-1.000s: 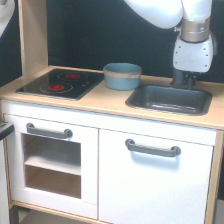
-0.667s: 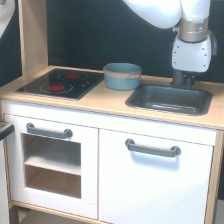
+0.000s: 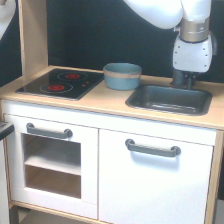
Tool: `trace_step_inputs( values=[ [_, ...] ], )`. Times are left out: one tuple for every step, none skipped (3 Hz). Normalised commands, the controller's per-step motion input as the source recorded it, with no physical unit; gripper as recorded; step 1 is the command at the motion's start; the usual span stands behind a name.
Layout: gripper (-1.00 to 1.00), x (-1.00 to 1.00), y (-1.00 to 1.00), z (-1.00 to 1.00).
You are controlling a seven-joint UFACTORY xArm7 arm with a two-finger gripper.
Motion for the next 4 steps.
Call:
trace_step_inputs(
  values=[
    [-0.96, 1.0, 1.0, 1.0],
    [-0.92, 1.0, 0.99, 0.89],
    [-0.81, 1.0, 1.0, 1.0],
    [-1.0, 1.0, 1.0, 1.0]
  ],
)
